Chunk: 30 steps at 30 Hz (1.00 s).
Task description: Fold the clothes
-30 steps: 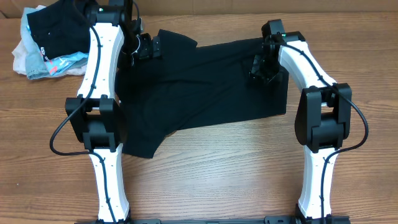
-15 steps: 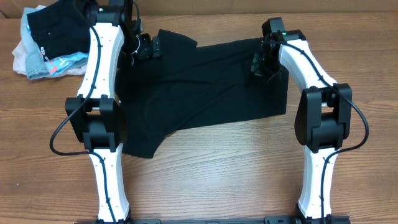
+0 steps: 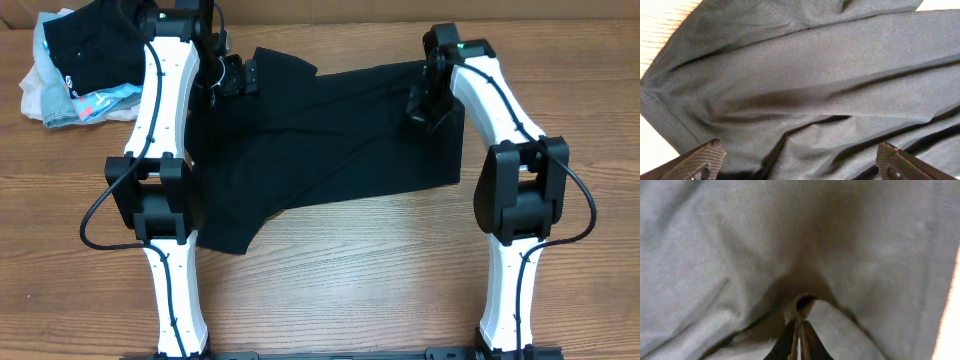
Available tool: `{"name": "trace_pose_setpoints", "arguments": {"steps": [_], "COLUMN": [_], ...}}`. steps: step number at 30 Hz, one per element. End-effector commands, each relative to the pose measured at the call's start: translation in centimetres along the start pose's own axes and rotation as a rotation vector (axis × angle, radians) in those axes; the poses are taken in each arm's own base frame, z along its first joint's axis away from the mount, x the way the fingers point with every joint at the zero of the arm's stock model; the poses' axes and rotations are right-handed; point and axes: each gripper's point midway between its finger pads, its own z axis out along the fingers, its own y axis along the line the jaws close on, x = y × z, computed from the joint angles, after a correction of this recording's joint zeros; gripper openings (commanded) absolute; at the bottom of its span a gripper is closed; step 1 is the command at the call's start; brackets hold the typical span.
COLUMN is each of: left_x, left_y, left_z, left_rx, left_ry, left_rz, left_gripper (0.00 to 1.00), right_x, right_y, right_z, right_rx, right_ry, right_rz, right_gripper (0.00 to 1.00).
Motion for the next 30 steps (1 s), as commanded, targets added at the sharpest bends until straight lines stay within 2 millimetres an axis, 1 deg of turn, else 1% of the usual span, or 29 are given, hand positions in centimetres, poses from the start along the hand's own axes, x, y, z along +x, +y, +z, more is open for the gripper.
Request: {"name": "trace_pose_setpoints", "arguments": {"steps": [1, 5, 10, 12, 14, 17, 19, 23, 26, 30], "left_x": [0.1, 0.5, 0.6, 0.7, 0.8, 1.1, 1.1, 1.2, 1.4, 1.8], "left_y": [-0.3, -0.2, 0.8, 0.8, 0.8, 0.9, 0.9, 0.9, 1.0, 1.0], "left_z": [-0.3, -0.3, -0.3, -0.3, -0.3, -0.4, -0.4, -0.4, -0.4, -0.4], "left_rx": [-0.004, -0.009, -0.062, -0.063, -0.065, -0.067, -0.067, -0.067, -0.070, -0.073], "left_ry": [-0.003, 0.016, 0.015, 0.021, 0.026, 0.036, 0.038, 0.039, 0.049, 0.064], "left_rz": [0.032, 0.051, 0.051, 0.050, 0.050, 0.048, 0.048, 0.047, 0.046, 0.051], "left_gripper": [1.00, 1.00, 1.00, 1.00, 1.00, 1.00, 1.00, 1.00, 1.00, 1.00], "right_x": [-1.1, 0.1, 2.1, 2.9, 3.5, 4.6, 4.8, 6.1, 8.1, 11.5], "right_y": [0.1, -1.9, -5.4, -6.5, -7.0, -8.6, -9.0, -8.9, -9.3, -10.4], "right_z": [-3.8, -5.6, -7.9, -8.8, -9.3, -10.4, -10.7, -9.9, -8.7, -7.6], "right_rx": [0.012, 0.104, 0.245, 0.278, 0.293, 0.364, 0.379, 0.367, 0.394, 0.449], "right_ry": [-0.074, -0.060, -0.033, -0.016, -0.001, 0.021, 0.018, 0.075, 0.147, 0.236], "right_rz": [0.013, 0.072, 0.184, 0.210, 0.214, 0.223, 0.221, 0.203, 0.192, 0.186], "right_gripper": [0.04, 0.04, 0.04, 0.04, 0.04, 0.04, 0.04, 0.04, 0.04, 0.04]}}
